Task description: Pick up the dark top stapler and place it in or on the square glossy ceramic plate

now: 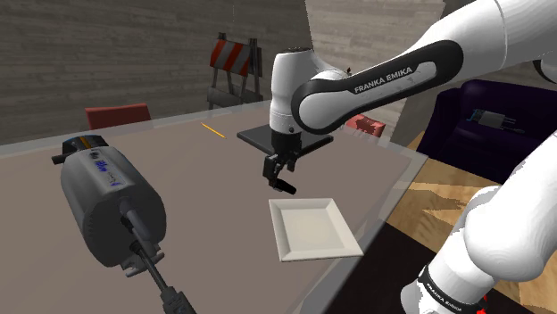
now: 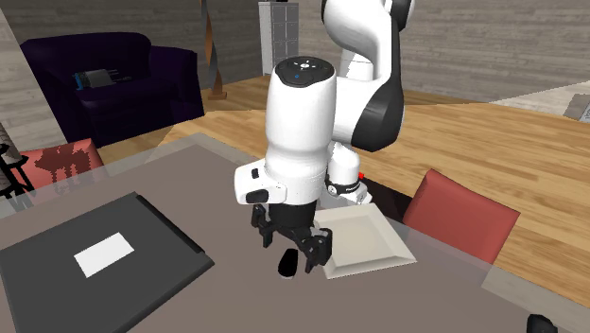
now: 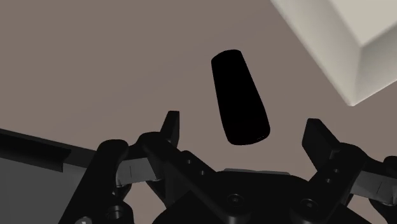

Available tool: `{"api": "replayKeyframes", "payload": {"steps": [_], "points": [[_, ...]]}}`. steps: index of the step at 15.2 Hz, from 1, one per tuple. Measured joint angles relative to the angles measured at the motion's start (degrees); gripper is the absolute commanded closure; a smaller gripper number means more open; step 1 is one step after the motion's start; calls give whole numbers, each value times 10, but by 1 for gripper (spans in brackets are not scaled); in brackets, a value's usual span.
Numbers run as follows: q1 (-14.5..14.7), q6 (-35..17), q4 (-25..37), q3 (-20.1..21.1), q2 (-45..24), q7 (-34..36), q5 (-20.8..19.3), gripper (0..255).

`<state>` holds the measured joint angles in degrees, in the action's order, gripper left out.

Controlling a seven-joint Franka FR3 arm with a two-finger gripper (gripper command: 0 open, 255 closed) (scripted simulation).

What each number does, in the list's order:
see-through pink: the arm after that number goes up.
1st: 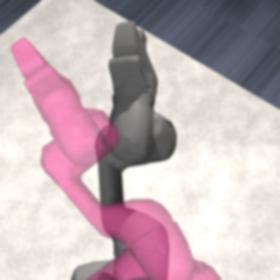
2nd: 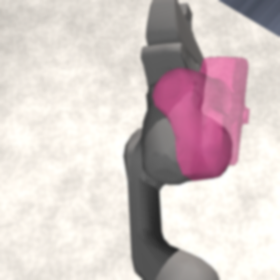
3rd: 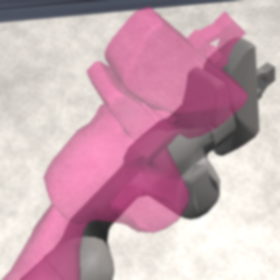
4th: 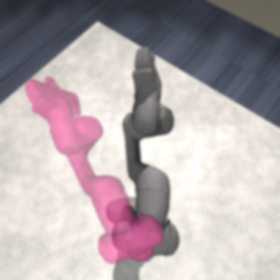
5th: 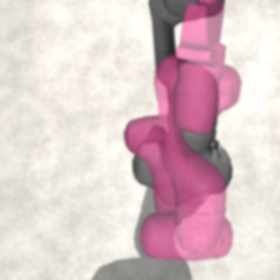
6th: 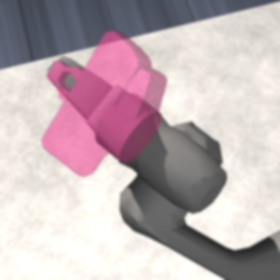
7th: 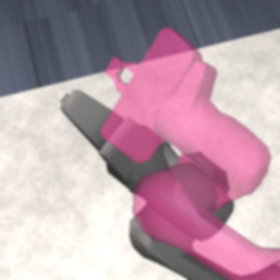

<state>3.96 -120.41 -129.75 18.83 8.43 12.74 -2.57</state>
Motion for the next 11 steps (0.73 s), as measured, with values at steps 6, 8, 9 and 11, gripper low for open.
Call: {"api": "replayKeyframes", "payload": {"steps": [6,8,9,11], "points": [[0,0,0,0,0,0,0,255],[0,0,0,0,0,0,0,255],[0,0,0,0,0,0,0,255],[0,0,0,0,0,0,0,255]]}}
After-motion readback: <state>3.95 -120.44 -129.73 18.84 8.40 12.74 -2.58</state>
